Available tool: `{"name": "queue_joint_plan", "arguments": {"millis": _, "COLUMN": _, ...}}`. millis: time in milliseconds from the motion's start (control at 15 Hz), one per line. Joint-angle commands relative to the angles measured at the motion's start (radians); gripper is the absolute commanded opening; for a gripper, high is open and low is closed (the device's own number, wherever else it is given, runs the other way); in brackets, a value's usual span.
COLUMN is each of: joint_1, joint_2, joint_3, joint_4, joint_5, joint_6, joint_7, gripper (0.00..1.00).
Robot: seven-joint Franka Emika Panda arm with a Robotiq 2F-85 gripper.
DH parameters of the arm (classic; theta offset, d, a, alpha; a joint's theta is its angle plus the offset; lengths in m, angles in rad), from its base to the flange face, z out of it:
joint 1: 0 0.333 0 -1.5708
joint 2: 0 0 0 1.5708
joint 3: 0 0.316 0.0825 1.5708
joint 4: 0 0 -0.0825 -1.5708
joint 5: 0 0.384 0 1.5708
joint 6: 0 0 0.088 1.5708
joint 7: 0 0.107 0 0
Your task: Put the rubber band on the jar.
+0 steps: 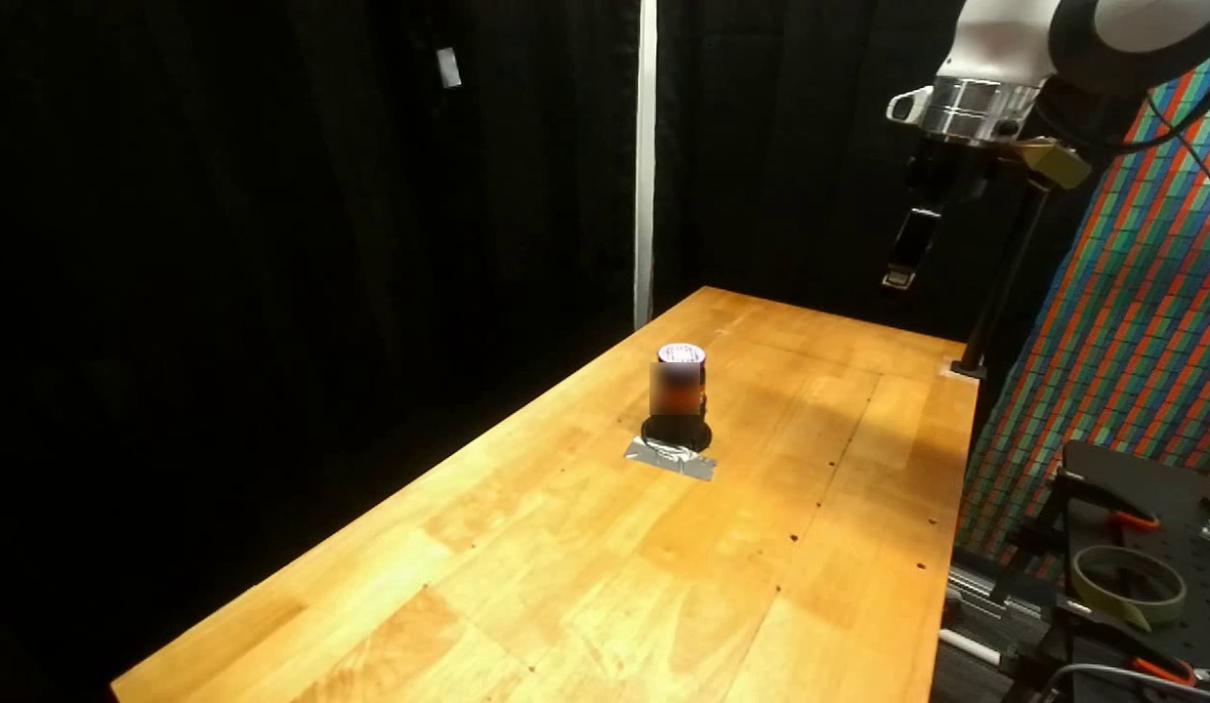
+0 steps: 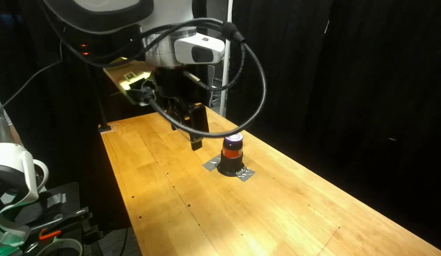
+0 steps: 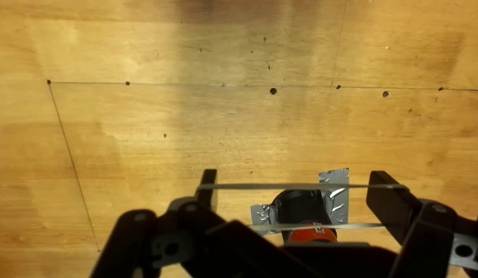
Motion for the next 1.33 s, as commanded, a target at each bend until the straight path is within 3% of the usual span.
{"name": "queue_joint_plan", "arguments": {"millis": 0, "joint_1": 0.010, "joint_2": 0.202, "joint_3": 0.090, "joint_4": 0.222, "joint_5": -0.078, "joint_6": -0.049, "joint_7": 0.114, "gripper": 1.00}}
{"name": "queue_joint_plan", "arguments": {"millis": 333, "joint_1": 0.040, "joint_2": 0.473, "joint_3": 0.153, "joint_4": 0.493, "joint_5": -0.219, "joint_6": -0.053, "joint_7": 0.265, "gripper": 1.00}}
{"name": "queue_joint_plan", "arguments": {"millis": 733, "joint_1": 0.099, "joint_2": 0.730, "joint_3": 0.114, "joint_4": 0.747, "joint_5": -0.236, "joint_6": -0.033, "joint_7": 0.265, "gripper": 1.00}}
{"name": "queue_joint_plan", "arguments": {"millis": 1267, "joint_1": 0.128, "joint_2": 0.908, "joint_3": 0.056, "joint_4": 0.930, "joint_5": -0.237, "joint_6": 0.002, "joint_7": 0.256, "gripper": 1.00}}
